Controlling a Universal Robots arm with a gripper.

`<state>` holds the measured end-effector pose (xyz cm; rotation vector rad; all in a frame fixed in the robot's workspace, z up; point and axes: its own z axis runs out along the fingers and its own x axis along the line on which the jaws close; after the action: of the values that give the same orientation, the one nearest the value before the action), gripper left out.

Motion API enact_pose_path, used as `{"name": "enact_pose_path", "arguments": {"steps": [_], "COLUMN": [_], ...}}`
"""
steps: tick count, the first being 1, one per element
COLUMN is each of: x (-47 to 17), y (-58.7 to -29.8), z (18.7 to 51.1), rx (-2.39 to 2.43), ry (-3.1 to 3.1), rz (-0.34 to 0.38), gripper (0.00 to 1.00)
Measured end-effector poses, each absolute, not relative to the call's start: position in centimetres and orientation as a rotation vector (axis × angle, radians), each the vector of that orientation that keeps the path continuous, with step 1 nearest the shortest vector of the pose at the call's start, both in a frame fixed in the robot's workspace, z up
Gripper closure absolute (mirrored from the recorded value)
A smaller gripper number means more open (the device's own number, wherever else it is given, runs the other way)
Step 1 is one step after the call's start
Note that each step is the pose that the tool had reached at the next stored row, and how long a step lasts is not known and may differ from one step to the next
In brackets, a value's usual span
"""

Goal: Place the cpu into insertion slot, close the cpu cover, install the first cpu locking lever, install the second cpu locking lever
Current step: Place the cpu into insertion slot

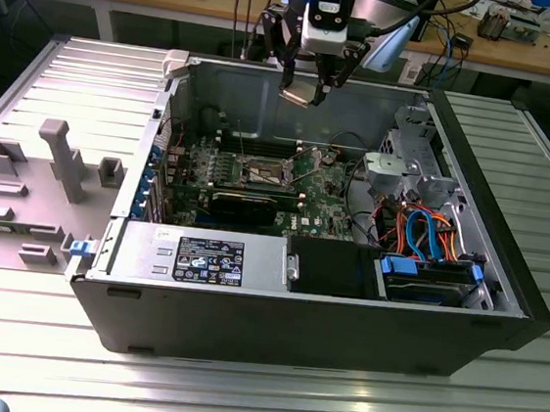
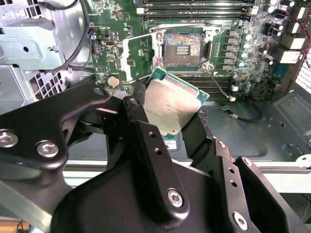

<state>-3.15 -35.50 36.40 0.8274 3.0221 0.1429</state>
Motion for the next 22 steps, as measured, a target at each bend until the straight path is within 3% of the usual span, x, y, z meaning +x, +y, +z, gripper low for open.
{"name": "enact_pose_path", "arguments": {"steps": [22], "x": [-3.15], "y": [-35.50], "z": [36.40], "rx": [0.865], "ry": [3.011], "rz": [0.143], "gripper": [0.45]}}
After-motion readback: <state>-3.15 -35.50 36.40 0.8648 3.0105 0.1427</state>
